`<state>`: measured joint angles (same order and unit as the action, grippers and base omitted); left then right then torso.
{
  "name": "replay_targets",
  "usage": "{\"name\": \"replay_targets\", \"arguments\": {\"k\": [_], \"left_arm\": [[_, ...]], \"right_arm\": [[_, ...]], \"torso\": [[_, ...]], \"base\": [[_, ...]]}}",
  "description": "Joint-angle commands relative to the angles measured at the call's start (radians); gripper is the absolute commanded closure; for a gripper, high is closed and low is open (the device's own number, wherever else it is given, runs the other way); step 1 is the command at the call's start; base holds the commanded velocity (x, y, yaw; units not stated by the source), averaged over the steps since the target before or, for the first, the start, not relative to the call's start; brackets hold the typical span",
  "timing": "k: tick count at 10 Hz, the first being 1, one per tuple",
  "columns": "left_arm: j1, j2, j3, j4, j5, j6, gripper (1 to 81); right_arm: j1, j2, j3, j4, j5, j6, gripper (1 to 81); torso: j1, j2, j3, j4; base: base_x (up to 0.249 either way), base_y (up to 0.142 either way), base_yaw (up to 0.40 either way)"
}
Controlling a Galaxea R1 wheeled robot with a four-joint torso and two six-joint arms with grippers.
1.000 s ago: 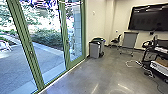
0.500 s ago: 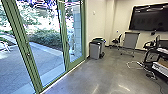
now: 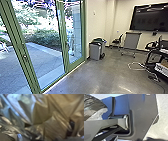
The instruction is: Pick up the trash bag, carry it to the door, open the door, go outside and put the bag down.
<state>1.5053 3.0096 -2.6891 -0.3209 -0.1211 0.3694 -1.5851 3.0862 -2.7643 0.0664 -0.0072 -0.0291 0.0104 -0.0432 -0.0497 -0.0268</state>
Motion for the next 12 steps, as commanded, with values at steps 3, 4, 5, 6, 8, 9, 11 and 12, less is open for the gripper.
{"name": "replay_targets", "arguments": {"k": [3,4,5,6,8,9,11,12], "left_arm": [[-0.049,0.003,0.002,0.016,0.054,0.006,81.1],[-0.049,0.003,0.002,0.019,0.052,0.006,81.1],[-0.049,0.003,0.002,0.019,0.052,0.006,81.1],[-0.049,0.005,0.002,0.019,0.052,0.006,81.1],[-0.049,0.006,0.002,0.019,0.053,0.006,81.1],[-0.049,0.006,0.002,0.019,0.052,0.006,81.1],[-0.05,0.006,0.002,0.019,0.052,0.006,81.1],[-0.05,0.008,0.002,0.019,0.052,0.006,81.1]], "right_arm": [[0.033,0.011,0.008,-0.01,-0.059,-0.005,1.0],[0.033,0.012,0.008,-0.01,-0.059,-0.005,1.0],[0.033,0.012,0.008,-0.01,-0.056,-0.005,1.0],[0.032,0.013,0.009,-0.016,-0.056,-0.006,1.0],[0.032,0.019,0.012,-0.033,-0.056,-0.005,1.0],[0.029,0.018,0.012,-0.034,-0.054,-0.005,1.0],[0.026,0.018,0.012,-0.04,-0.054,-0.005,1.0],[0.027,0.018,0.011,-0.04,-0.054,-0.005,1.0]], "torso": [[0.0,0.0,0.0,0.0],[0.0,0.0,0.0,0.0],[0.0,0.0,0.0,0.0],[0.0,0.0,0.0,0.0],[0.0,0.0,0.0,0.0],[0.0,0.0,0.0,0.0],[0.0,0.0,0.0,0.0],[0.0,0.0,0.0,0.0]], "base": [[0.16,0.0,0.0],[0.16,0.0,0.0],[0.16,0.0,0.0],[0.16,0.0,0.0],[0.16,0.0,0.0],[0.159,0.0,0.0],[0.16,0.0,0.0],[0.162,0.0,0.0]]}}
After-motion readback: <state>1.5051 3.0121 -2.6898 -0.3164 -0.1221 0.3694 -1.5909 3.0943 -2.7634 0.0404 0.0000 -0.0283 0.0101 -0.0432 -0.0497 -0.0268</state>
